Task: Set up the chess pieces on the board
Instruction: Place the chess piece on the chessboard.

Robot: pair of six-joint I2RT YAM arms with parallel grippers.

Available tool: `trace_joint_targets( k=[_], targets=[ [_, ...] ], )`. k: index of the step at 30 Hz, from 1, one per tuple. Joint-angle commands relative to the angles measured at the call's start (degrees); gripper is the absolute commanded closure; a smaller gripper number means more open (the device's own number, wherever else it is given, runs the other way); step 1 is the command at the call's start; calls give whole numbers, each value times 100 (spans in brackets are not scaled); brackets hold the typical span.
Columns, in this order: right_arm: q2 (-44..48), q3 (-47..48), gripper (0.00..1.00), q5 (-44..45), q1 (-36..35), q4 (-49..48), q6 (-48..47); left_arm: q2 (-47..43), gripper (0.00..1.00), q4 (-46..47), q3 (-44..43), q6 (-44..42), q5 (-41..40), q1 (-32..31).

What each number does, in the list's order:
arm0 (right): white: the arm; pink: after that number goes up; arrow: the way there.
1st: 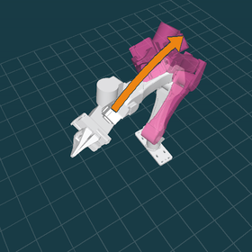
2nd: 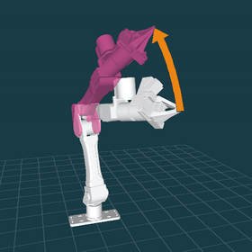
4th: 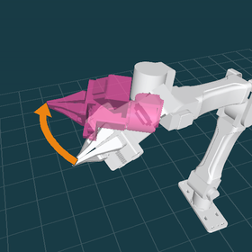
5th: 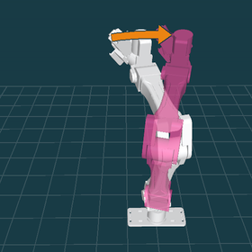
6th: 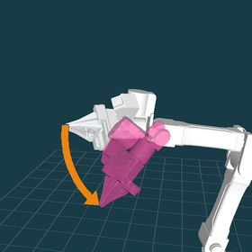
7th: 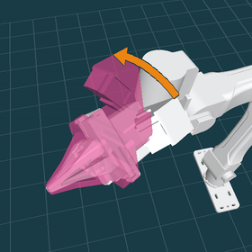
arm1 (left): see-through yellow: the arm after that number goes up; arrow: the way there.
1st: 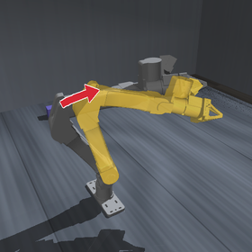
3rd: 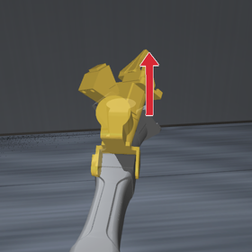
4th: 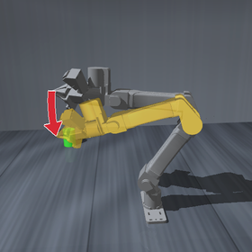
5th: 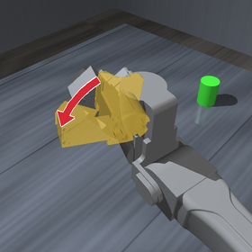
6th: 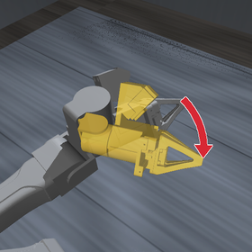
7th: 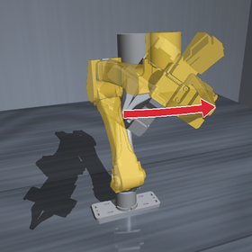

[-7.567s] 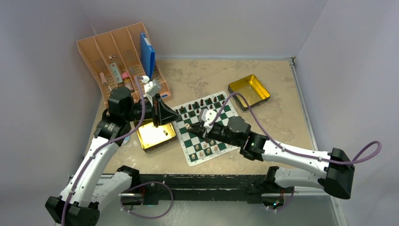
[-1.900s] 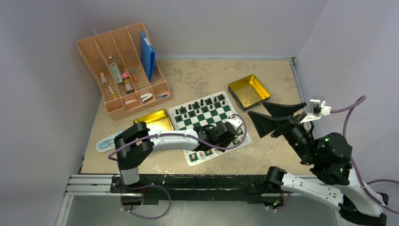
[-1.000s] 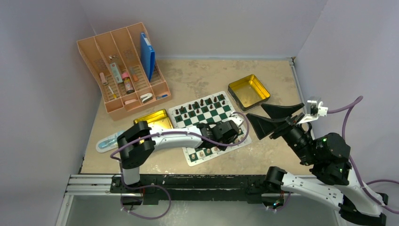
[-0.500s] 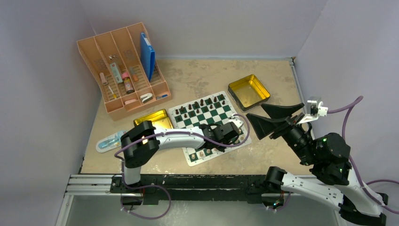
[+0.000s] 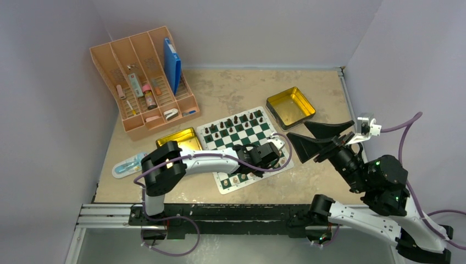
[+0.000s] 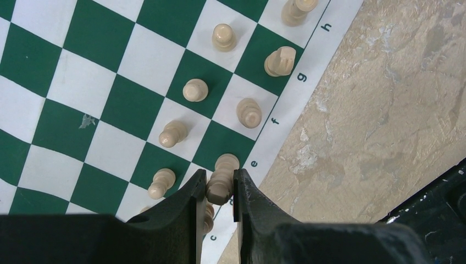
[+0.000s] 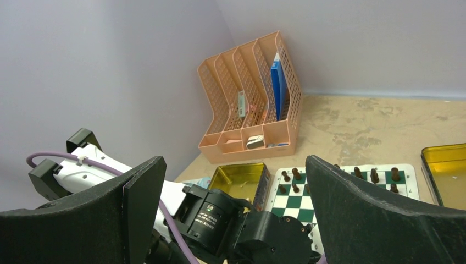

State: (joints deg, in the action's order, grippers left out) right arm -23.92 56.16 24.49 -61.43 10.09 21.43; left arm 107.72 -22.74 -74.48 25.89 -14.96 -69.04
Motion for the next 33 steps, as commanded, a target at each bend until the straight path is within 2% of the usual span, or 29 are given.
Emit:
trace_joint_targets(
  k=[1, 14, 22, 24, 33],
  targets=[
    [111, 9, 1, -56, -18, -253, -4, 37, 82, 225, -222, -80, -12, -22],
    [165, 31, 1, -49, -18, -223, -25, 117, 81, 212, -277, -84, -95, -22],
    [183, -12, 1, -24, -16, -222, -63, 47, 65, 141, -364, -25, -244, -45],
    [178, -45, 1, 6, -14, -225, -81, 6, 58, 185, -375, -23, -187, -43],
    [180, -142, 1, 15, -17, -262, -189, -127, 57, 111, -584, 21, -334, -40]
  ],
)
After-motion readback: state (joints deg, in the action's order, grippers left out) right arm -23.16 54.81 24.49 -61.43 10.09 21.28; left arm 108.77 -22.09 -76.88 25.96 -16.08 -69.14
